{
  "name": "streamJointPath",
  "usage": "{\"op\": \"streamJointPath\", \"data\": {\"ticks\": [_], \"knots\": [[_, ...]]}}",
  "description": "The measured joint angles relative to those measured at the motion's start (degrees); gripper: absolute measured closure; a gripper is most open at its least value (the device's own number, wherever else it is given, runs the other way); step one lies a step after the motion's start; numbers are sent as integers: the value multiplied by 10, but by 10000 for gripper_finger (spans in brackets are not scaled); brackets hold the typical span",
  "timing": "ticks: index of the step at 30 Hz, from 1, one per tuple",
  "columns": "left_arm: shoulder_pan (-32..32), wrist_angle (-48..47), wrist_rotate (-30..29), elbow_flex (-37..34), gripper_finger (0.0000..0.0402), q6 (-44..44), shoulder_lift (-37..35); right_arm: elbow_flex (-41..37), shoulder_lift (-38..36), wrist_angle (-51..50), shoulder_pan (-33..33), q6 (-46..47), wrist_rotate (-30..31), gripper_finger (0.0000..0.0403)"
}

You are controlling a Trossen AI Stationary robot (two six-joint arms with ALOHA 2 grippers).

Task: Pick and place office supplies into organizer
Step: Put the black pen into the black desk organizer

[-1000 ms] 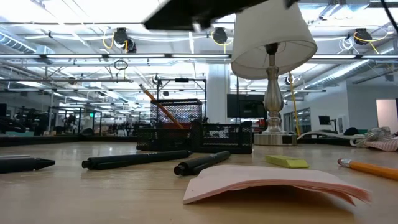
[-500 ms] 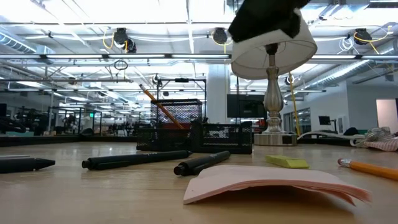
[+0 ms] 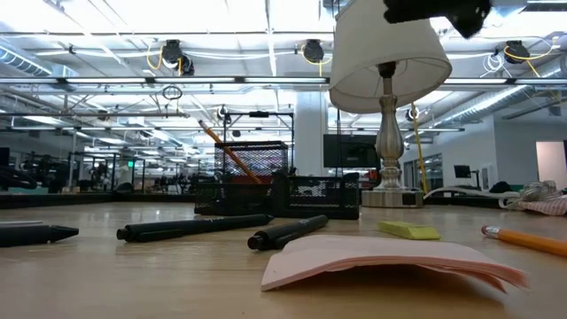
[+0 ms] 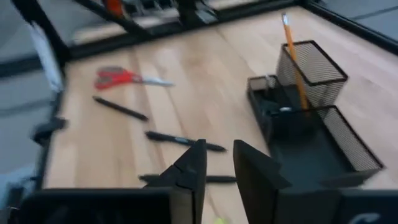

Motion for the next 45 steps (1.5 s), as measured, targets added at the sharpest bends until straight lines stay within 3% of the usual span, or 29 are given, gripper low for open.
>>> {"op": "streamJointPath", "data": {"ticks": [4,8,13,18,24,32,37,41,45], "knots": [[6,0,-5,0,295,0,7,-148,-67,252,14,-129,-9,324],[19,-2,-4,0,295,0,17,-293,-131,545,2,-284,-83,324],[39,-2,-4,0,295,-5,31,-403,-227,702,-30,-358,-175,326],[55,2,-4,0,295,-8,46,-460,-344,685,-53,-402,-214,329],[69,13,-4,0,295,-8,61,-469,-459,556,-82,-430,-211,330],[81,15,-4,0,295,-58,94,-469,-595,392,-110,-454,-126,336],[73,0,1,0,295,-99,109,-469,-631,338,-110,-466,-73,335],[72,-18,28,0,295,-122,121,-469,-631,314,-110,-467,-63,338],[69,-44,29,0,295,-200,141,-469,-630,310,-110,-467,-63,338]]}}
